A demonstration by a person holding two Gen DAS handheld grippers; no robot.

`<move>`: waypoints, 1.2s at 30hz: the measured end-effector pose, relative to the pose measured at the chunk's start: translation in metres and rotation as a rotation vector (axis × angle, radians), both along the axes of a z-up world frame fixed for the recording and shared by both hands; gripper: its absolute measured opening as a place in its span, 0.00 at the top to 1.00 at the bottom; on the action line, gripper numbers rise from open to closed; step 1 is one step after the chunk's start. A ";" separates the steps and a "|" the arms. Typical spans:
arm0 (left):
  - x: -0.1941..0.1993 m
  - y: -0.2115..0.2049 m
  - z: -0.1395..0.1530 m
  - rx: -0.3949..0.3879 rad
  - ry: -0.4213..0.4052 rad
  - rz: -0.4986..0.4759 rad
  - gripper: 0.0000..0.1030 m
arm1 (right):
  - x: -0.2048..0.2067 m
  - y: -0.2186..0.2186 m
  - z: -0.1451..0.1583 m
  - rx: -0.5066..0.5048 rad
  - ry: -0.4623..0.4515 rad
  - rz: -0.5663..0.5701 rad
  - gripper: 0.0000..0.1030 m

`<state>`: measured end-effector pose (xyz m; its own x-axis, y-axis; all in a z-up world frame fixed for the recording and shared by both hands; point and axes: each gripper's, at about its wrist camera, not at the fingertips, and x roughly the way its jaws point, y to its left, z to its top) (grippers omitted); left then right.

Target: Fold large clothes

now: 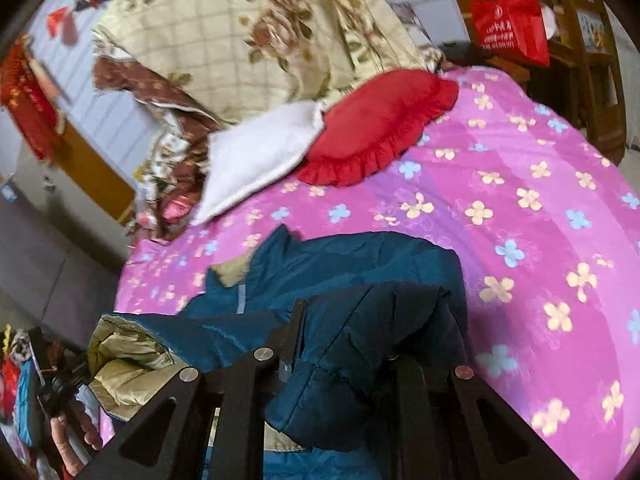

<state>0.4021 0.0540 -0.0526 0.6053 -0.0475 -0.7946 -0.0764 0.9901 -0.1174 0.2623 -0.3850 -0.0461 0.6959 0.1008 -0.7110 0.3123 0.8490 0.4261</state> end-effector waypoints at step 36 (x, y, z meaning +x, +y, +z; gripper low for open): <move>-0.044 -0.056 -0.013 -0.274 -0.038 -0.278 0.33 | -0.004 0.090 -0.051 -0.307 0.037 0.221 0.17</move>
<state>0.3583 -0.0022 -0.0658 0.5681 -0.4209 -0.7072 0.1999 0.9042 -0.3775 0.2587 -0.2953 -0.0976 0.6545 0.0237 -0.7557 0.1179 0.9841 0.1330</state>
